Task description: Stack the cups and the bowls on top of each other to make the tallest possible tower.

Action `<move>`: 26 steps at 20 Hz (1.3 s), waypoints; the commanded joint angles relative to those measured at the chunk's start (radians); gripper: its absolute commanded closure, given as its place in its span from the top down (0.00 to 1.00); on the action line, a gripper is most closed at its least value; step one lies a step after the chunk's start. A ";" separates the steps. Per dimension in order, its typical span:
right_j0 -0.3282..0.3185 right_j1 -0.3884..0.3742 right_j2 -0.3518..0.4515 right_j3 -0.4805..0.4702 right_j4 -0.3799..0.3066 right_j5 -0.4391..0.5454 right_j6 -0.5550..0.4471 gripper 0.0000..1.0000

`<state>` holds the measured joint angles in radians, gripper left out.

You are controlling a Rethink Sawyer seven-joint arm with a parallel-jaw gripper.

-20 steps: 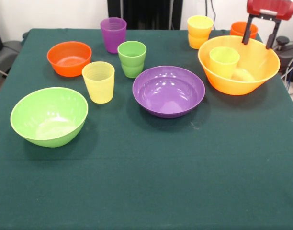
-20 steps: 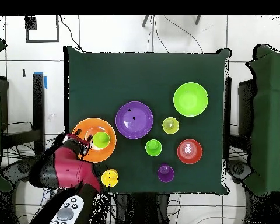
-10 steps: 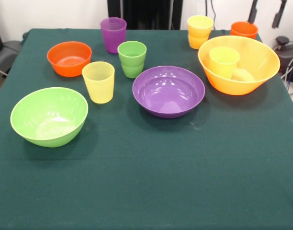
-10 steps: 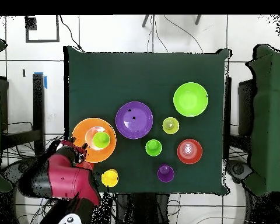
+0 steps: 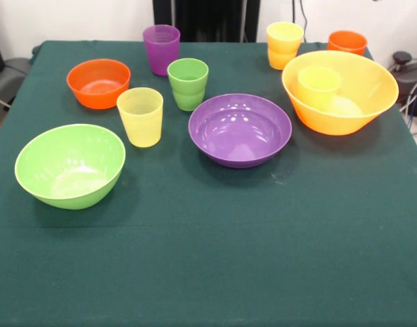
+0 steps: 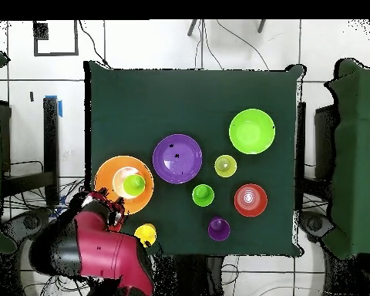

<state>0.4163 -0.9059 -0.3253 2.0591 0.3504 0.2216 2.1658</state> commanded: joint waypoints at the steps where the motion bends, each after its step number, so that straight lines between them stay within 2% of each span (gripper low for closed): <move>1: 0.003 0.007 0.081 0.112 -0.068 0.026 0.095 1.00; 5: 0.036 0.047 0.095 0.121 -0.033 -0.028 0.161 1.00; 10: 0.056 0.072 0.111 0.140 -0.007 -0.077 0.198 1.00; 15: 0.017 0.117 0.166 0.166 -0.006 -0.164 0.206 1.00; 17: -0.017 0.135 0.221 0.190 -0.003 -0.213 0.223 1.00; 26: 0.009 0.174 0.217 0.190 0.016 -0.246 0.227 1.00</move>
<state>0.4284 -0.8064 -0.2151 2.1869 0.3477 0.0064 2.1665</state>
